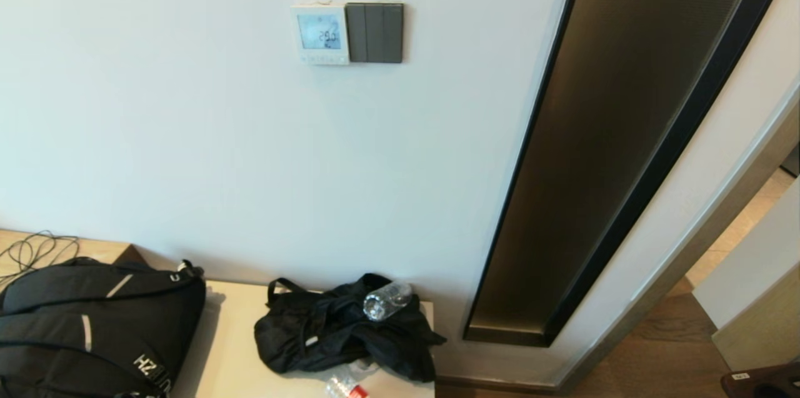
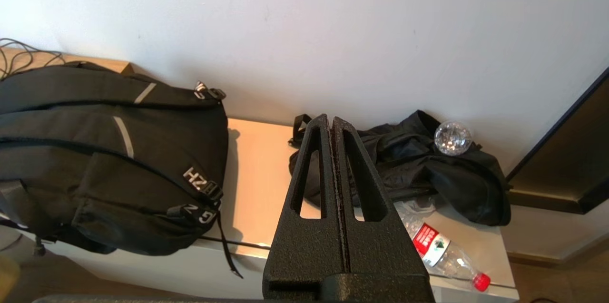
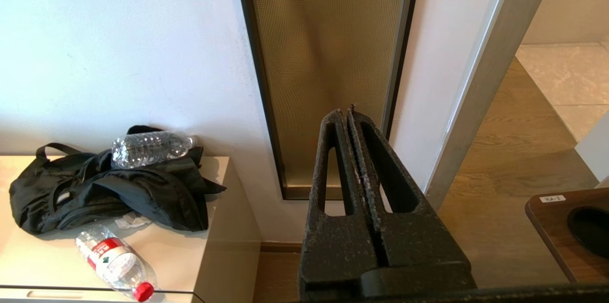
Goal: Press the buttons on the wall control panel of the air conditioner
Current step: Turn off the central air conditioner
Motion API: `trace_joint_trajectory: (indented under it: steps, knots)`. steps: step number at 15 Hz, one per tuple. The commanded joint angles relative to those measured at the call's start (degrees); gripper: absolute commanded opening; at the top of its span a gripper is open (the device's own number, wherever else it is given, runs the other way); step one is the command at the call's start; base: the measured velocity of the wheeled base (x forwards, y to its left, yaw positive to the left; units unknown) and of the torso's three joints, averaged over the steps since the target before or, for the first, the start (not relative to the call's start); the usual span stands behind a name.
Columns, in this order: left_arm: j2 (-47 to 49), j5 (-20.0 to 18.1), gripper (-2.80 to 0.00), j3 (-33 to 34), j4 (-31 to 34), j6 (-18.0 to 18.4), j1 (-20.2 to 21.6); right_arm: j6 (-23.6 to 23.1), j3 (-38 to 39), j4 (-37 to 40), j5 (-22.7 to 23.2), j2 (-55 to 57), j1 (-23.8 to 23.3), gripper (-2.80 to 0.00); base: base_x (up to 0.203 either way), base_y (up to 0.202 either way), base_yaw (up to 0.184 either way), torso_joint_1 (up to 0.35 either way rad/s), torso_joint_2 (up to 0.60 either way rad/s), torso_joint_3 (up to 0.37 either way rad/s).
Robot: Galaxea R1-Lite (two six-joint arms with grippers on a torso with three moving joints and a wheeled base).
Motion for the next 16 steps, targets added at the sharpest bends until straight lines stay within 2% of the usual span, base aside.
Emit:
trace_joint_trajectory:
  steps: [1,11,13,16]
  knots:
    - [0.00,0.02,-2.80,-0.05,0.00,-0.02,0.02,-0.02,0.06,-0.02,0.02,-0.01,0.00,-2.80,0.000,0.000,0.000,0.000,0.00,0.000]
    - [1.20,0.14,-2.80,-0.73,0.27,1.54,0.02,-0.02,0.04,-0.02,-0.02,-0.01,0.00,-2.80,0.000,0.000,0.000,0.000,0.00,0.000]
    - [5.16,-0.12,-2.80,-6.39,-0.44,1.30,-0.07,-0.02,0.09,-0.02,0.03,0.05,0.00,-2.80,0.000,0.000,0.000,0.000,0.00,0.000]
    - [17.49,-0.18,-2.80,-16.83,-4.58,1.17,-0.90,-0.02,0.09,-0.02,0.07,-0.01,0.00,-2.80,0.000,0.000,0.000,0.000,0.00,0.000]
